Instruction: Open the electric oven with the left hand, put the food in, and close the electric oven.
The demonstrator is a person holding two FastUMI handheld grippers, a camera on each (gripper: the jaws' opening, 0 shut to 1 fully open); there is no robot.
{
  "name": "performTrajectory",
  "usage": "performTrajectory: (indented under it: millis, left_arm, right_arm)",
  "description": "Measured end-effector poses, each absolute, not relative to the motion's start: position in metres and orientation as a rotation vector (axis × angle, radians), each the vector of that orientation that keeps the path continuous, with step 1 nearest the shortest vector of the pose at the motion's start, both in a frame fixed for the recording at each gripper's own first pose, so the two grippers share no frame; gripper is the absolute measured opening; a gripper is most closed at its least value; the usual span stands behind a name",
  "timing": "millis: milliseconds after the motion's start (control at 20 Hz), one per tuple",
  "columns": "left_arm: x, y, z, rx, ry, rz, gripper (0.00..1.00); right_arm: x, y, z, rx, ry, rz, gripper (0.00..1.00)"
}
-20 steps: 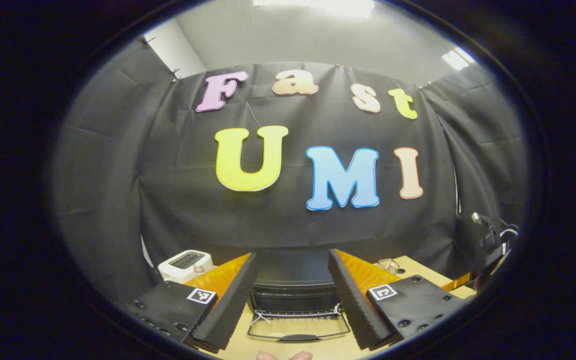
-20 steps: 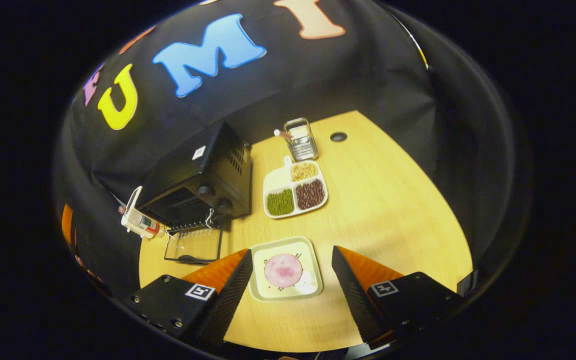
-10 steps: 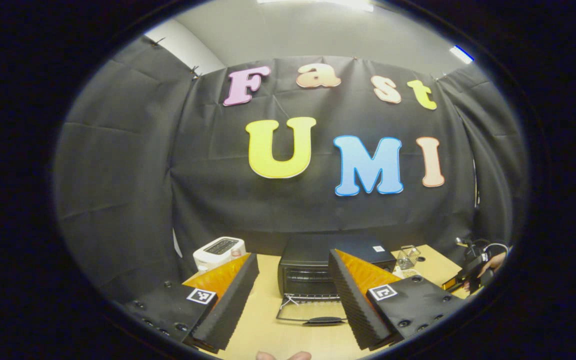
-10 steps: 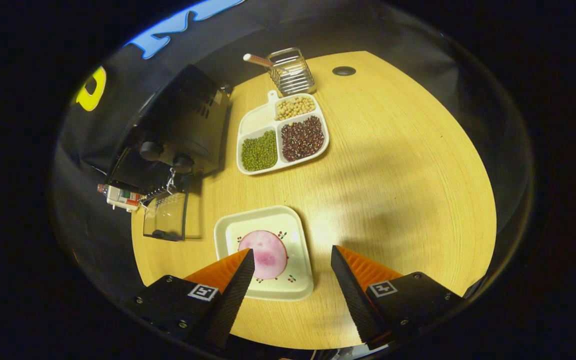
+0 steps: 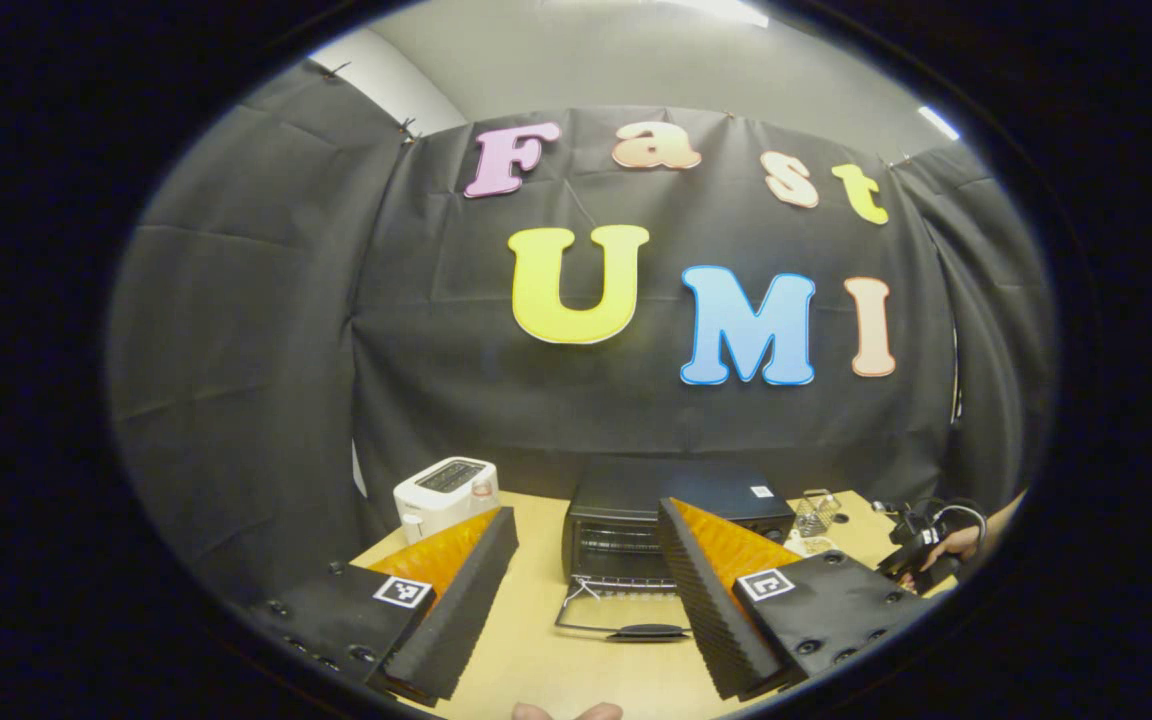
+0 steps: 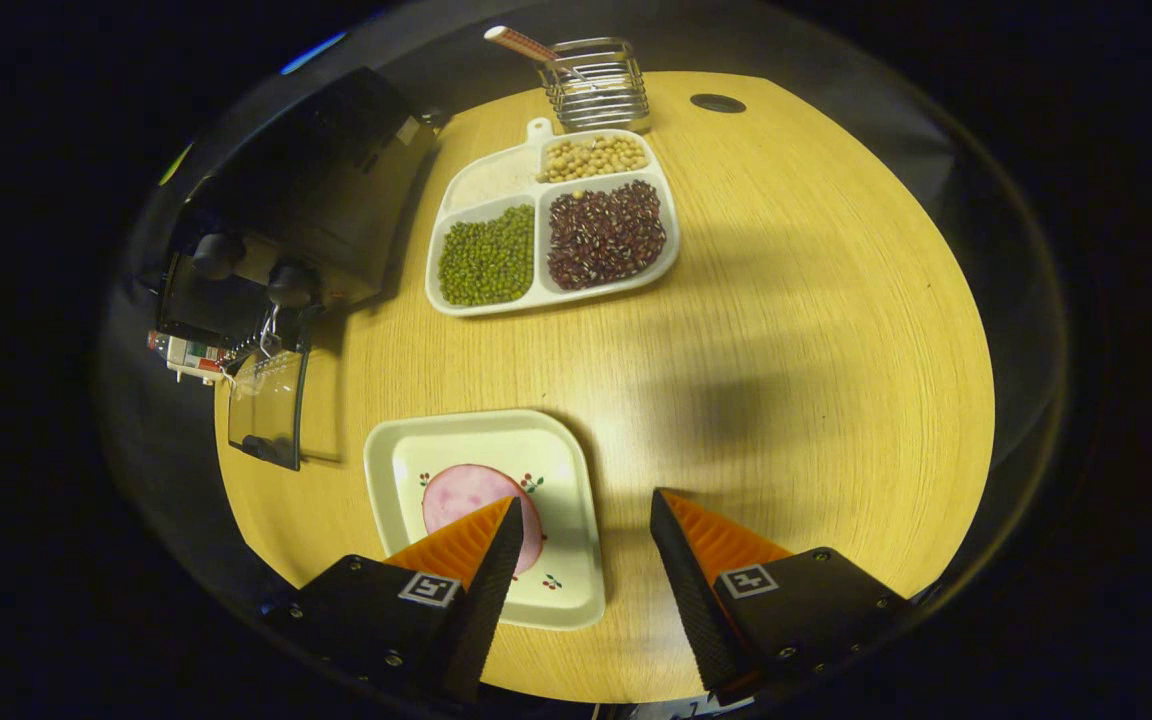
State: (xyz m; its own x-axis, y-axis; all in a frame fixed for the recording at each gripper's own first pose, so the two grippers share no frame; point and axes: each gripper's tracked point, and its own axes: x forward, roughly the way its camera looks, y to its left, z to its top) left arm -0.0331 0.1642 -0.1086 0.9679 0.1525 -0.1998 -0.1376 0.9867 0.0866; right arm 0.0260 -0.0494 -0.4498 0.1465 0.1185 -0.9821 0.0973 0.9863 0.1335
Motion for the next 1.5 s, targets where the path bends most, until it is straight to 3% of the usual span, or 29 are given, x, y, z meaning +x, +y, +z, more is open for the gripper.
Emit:
performTrajectory:
  millis: [50, 150, 200, 300, 450, 550, 600, 650, 750, 900, 950, 1300, 1350, 1400, 1500]
  left_arm:
    - [-0.032, 0.162, -0.111, 0.074, 0.209, 0.141, 1.0]
    - [-0.031, 0.161, -0.113, 0.078, 0.213, 0.136, 0.89]
    - [-0.031, 0.161, -0.112, 0.078, 0.215, 0.134, 0.89]
    - [-0.032, 0.161, -0.114, 0.077, 0.215, 0.132, 0.89]
    - [-0.034, 0.163, -0.122, 0.068, 0.224, 0.131, 0.9]
    - [-0.032, 0.164, -0.125, 0.051, 0.232, 0.135, 0.9]
    - [-0.032, 0.164, -0.126, 0.04, 0.232, 0.135, 0.9]
    - [-0.032, 0.163, -0.129, 0.032, 0.234, 0.133, 0.89]
    - [-0.033, 0.164, -0.128, 0.036, 0.234, 0.131, 0.95]
    - [-0.033, 0.164, -0.125, 0.046, 0.228, 0.126, 0.95]
    - [-0.034, 0.164, -0.125, 0.049, 0.227, 0.124, 0.91]
    - [-0.032, 0.161, -0.121, 0.054, 0.23, 0.109, 0.95]
    - [-0.032, 0.159, -0.121, 0.058, 0.229, 0.105, 0.9]
    - [-0.031, 0.158, -0.12, 0.062, 0.228, 0.1, 0.95]
    - [-0.029, 0.153, -0.117, 0.064, 0.221, 0.089, 0.95]
  right_arm:
    - [0.025, -0.05, -0.45, 0.164, 1.433, 0.01, 0.74]
    - [0.023, -0.049, -0.452, 0.094, 1.435, 0.013, 0.75]
    - [0.017, -0.058, -0.468, 0.014, 1.442, -0.014, 0.75]
    - [0.021, -0.057, -0.451, -0.012, 1.438, -0.007, 0.39]
    - [0.015, -0.046, -0.458, 0.054, 1.431, -0.028, 0.39]
    - [0.019, -0.047, -0.454, 0.006, 1.409, -0.002, 0.13]
    - [0.017, -0.047, -0.461, 0.0, 1.406, -0.002, 0.13]
    - [0.02, -0.046, -0.457, 0.014, 1.386, 0.004, 0.06]
    - [0.018, -0.046, -0.452, 0.117, 1.385, -0.03, 0.01]
    - [0.012, -0.045, -0.455, 0.312, 1.385, -0.039, 0.01]
    - [0.009, -0.041, -0.455, 0.383, 1.382, -0.029, 0.01]
    - [-0.009, -0.02, -0.448, 0.835, 1.302, -0.015, 0.0]
    - [-0.009, -0.017, -0.445, 0.894, 1.286, -0.016, 0.0]
    - [-0.009, -0.015, -0.443, 0.946, 1.265, -0.016, 0.0]
    - [-0.01, -0.016, -0.441, 1.002, 1.236, -0.032, 0.0]
